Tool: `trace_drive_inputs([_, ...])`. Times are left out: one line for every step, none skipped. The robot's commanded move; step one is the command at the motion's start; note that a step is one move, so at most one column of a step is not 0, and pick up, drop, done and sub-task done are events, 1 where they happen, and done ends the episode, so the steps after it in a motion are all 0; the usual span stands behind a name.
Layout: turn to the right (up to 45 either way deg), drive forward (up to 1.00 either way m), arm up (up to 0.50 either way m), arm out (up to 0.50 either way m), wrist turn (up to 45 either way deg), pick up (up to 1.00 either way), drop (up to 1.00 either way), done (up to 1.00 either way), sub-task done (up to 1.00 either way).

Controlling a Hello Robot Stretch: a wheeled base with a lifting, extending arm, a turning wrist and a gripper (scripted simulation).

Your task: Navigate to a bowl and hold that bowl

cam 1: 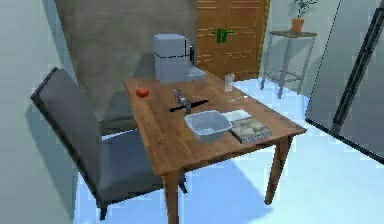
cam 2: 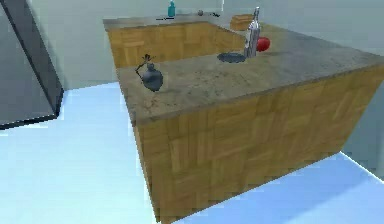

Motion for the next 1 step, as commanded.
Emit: trace_drive_inputs([0.0, 0.35, 0.0, 0.0, 0.0, 0.0, 0.0, 0.0, 0.0])
